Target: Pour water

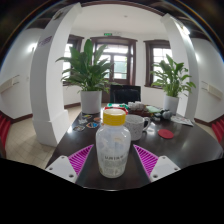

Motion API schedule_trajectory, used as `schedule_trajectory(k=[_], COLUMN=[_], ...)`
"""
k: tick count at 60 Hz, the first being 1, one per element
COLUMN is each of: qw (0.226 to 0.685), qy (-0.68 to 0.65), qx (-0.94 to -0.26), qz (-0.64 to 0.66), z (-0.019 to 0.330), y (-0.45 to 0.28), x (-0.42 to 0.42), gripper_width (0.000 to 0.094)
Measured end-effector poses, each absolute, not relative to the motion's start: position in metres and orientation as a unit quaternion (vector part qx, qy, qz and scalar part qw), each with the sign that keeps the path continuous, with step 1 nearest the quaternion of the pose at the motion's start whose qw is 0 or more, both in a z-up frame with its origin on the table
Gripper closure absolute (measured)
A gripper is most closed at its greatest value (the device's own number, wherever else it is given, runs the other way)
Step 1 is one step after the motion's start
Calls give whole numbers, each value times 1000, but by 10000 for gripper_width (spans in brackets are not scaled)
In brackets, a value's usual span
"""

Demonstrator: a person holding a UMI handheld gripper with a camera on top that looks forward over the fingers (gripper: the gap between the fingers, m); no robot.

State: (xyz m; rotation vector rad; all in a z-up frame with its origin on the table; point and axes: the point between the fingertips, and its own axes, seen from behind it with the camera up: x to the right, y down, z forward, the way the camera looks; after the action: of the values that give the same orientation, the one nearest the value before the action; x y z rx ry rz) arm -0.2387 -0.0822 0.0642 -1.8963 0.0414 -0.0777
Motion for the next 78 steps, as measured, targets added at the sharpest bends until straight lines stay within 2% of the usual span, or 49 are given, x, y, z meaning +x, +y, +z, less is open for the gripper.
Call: schedule_trajectory(k=[8, 12, 13, 18, 23, 42, 52, 59, 66, 78], qw=[579, 577, 578, 588, 589, 587, 590, 571, 545, 494], qy=[-9, -14, -14, -15, -23, -8, 70, 156, 258, 424], qx=[-814, -814, -813, -808, -808, -810, -796, -775, -723, -574], qz=[-53, -64, -64, -39, -17, 0, 116, 222, 337, 496], z=[56, 48, 48, 50, 50, 55, 86, 96, 114, 150], y=[-64, -60, -59, -56, -55, -49, -5, 29, 55, 81], x=[-239, -239, -239, -244, -254, -254, -280, -293, -296, -268], gripper_width=[177, 254, 324, 373, 465, 478, 477, 478, 476, 477])
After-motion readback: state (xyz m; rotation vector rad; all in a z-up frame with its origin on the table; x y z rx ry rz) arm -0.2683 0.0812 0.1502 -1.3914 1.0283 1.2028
